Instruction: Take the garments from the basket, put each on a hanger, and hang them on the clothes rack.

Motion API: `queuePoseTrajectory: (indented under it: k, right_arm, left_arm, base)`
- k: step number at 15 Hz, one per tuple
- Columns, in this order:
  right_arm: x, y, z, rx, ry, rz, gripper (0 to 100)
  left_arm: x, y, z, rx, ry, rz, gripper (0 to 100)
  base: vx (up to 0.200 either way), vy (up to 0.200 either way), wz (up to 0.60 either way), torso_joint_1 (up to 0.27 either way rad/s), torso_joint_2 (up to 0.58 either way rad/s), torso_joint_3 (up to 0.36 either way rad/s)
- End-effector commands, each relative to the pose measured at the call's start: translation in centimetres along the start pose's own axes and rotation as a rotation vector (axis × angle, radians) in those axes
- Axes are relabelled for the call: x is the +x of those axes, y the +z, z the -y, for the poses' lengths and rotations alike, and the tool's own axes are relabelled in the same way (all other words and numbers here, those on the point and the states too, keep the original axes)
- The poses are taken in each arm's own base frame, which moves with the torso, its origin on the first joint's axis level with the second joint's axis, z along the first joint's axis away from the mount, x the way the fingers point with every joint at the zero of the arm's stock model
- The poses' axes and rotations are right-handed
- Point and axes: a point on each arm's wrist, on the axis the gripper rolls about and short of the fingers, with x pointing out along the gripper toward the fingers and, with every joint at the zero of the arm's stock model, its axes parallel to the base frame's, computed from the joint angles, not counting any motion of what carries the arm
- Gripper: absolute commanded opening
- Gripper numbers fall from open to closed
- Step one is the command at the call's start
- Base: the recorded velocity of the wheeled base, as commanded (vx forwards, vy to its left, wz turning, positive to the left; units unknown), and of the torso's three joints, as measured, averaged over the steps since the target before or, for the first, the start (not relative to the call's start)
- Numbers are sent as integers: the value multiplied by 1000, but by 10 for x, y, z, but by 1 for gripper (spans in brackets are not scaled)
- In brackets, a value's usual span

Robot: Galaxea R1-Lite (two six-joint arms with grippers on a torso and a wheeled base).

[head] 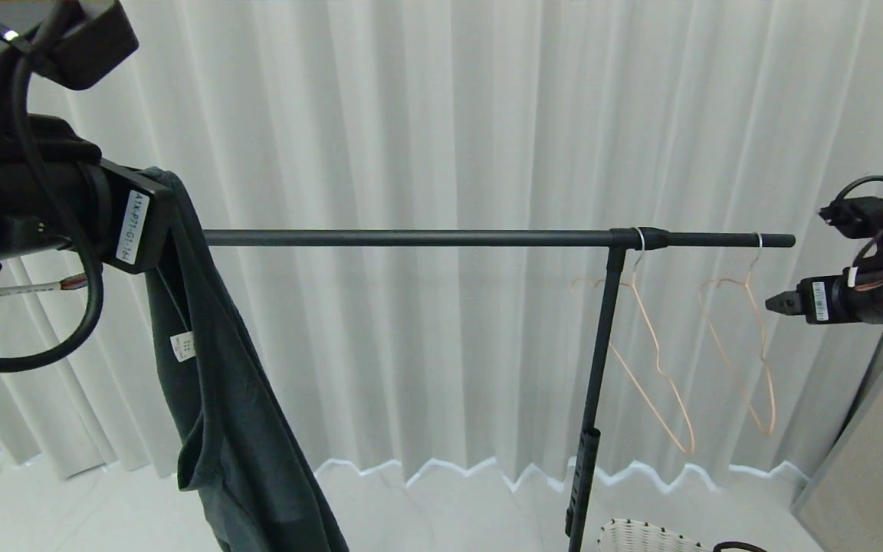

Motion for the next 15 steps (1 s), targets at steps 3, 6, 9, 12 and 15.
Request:
queuePoseTrajectory:
  k: [3, 6, 9, 12, 15]
  right_arm:
    - [74, -30, -9, 59, -67, -147, 100]
    - [93, -37, -19, 70, -53, -149, 100]
    - [98, -38, -28, 102, -40, -139, 100]
    - [98, -38, -28, 141, -43, -138, 100]
    - [97, -38, -28, 157, -46, -142, 0]
  left_arm:
    - [2, -7, 4, 13, -8, -25, 0]
    - [3, -8, 3, 13, -2, -33, 0]
    - [4, -9, 2, 12, 3, -39, 0]
    - [4, -9, 2, 9, 5, -39, 0]
    - [4, -10, 2, 9, 5, -39, 0]
  base:
    - [0, 0, 0, 0, 0, 0]
    - [0, 0, 0, 0, 0, 0]
    - [0, 0, 0, 0, 0, 0]
    - [0, 0, 0, 0, 0, 0]
    - [0, 0, 0, 0, 0, 0]
